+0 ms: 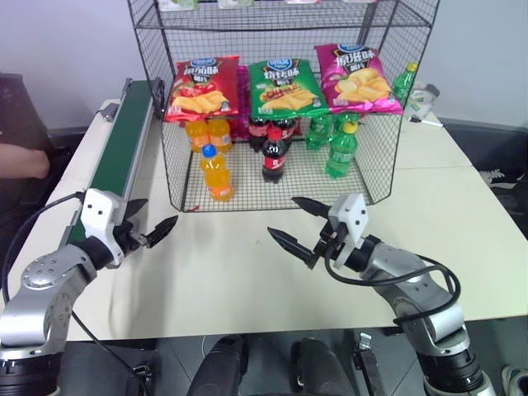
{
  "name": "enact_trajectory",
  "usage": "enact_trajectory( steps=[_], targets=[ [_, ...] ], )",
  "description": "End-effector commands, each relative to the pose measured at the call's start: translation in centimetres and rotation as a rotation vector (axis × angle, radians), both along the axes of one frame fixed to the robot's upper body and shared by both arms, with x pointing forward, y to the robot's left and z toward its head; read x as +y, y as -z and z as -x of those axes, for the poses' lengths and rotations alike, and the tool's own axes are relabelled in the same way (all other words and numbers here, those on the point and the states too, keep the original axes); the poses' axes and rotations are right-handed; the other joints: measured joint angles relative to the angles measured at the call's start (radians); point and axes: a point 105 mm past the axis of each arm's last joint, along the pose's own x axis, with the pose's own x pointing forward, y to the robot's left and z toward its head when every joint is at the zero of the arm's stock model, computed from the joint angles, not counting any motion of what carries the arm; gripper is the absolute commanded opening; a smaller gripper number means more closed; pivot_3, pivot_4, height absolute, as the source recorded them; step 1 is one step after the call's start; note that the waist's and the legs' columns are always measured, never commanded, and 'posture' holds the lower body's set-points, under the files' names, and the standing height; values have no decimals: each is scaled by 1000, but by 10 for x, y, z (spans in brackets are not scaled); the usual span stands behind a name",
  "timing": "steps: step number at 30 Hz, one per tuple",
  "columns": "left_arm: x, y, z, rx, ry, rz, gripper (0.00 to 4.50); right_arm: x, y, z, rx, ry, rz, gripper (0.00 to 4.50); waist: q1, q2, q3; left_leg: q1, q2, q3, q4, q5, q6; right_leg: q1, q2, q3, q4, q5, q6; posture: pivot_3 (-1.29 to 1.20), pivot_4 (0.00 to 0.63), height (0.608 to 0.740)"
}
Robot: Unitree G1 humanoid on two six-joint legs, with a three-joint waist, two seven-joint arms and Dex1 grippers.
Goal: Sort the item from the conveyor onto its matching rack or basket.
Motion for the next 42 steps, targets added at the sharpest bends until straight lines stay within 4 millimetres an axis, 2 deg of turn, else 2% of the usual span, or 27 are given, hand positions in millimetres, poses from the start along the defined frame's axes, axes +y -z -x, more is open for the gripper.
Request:
enact_trajectory(
  steps=[1, 14, 42],
  targets=[
    [1, -11, 2, -56, 7, -11, 4408, 5, -11, 5, -52, -27, -14, 4500, 0, 0, 0, 0, 0, 0, 0, 0, 0, 0, 0, 0, 0, 0, 0, 0, 150, 740],
    [6, -7, -1, -49, -25, -6, 4408, 6, -11, 7, -48, -36, -15, 4500, 0, 0, 0, 0, 0, 0, 0, 0, 0, 0, 0, 0, 0, 0, 0, 0, 150, 740],
    [4, 0, -2, -52, -28, 10, 4408, 10, -11, 8, -50, -63, -8, 4500, 0, 0, 0, 0, 0, 0, -1, 0, 0, 0, 0, 0, -1, 0, 0, 0, 150, 740]
  ],
)
